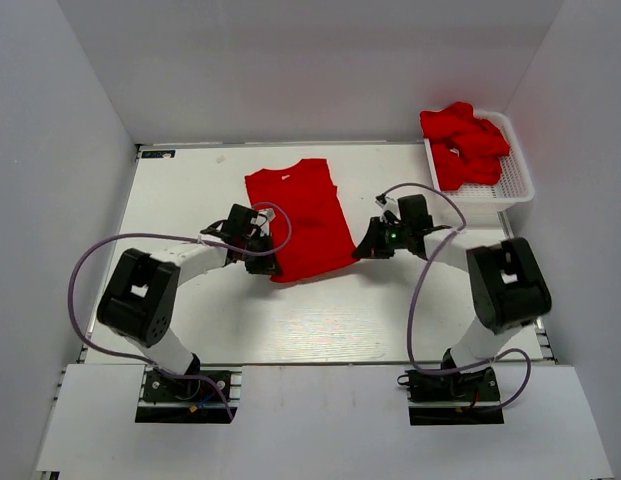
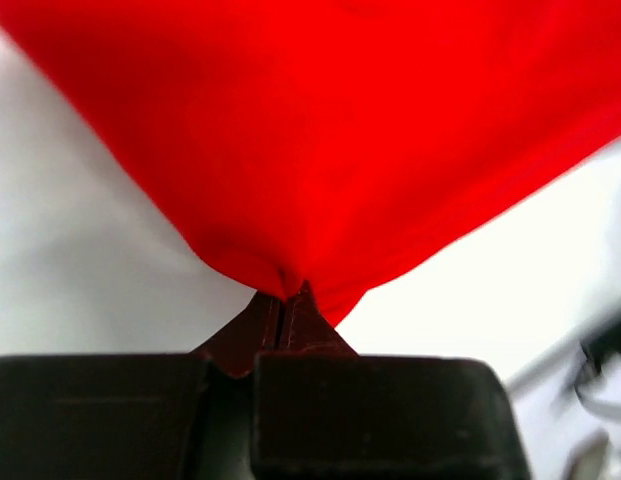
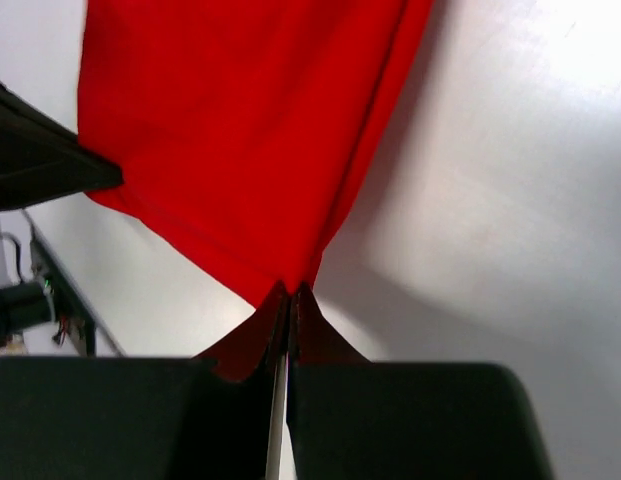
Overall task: Fold and stack the t-shirts
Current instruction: Grab one side of the 2/3 rectangular tshirt with both arms, then fold the long partially folded tshirt into a neat square
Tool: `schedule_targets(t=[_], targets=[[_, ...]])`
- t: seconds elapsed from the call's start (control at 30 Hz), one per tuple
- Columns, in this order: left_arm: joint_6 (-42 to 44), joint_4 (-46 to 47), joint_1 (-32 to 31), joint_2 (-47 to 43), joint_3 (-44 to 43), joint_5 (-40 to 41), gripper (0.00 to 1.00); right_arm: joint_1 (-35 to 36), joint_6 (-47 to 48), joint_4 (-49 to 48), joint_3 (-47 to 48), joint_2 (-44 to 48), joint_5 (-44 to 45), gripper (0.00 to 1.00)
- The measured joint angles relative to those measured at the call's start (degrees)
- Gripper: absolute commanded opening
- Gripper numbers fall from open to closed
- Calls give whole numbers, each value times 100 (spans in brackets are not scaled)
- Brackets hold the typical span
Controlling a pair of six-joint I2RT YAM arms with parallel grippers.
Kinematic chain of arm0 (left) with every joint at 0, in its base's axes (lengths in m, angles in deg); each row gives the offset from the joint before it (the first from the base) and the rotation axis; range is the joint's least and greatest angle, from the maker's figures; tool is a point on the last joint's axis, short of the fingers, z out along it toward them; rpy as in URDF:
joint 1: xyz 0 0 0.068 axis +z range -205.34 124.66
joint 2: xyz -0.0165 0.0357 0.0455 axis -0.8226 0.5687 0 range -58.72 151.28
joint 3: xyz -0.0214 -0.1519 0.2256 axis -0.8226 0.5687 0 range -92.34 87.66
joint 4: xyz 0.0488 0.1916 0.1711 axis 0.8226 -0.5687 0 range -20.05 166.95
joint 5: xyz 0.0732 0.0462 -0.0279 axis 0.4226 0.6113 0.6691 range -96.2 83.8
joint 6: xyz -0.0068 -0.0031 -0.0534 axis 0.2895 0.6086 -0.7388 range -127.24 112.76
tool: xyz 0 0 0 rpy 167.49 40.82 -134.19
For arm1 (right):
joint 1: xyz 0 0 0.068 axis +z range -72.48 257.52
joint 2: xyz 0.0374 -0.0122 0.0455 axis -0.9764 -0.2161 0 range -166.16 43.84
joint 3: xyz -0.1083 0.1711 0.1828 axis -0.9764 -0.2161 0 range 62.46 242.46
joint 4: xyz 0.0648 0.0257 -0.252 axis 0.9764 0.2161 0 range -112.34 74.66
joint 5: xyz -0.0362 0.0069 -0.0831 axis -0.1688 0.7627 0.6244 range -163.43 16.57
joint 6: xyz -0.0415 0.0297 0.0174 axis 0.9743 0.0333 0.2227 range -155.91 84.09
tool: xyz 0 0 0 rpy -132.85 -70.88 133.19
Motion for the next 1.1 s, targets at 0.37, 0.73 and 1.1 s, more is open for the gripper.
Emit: schedule_targets(t=[0.37, 0.73, 1.1], targets=[[-20, -1755, -337, -1335, -289, -748, 8, 20, 170, 1102, -791, 2221, -166, 0], [-525, -1985, -254, -1224, -1399, 319, 0, 13, 227, 986, 527, 1714, -151, 0], [-761, -2020, 90, 146, -3097, 1569, 0, -11, 223, 859, 2544, -164, -144, 0]])
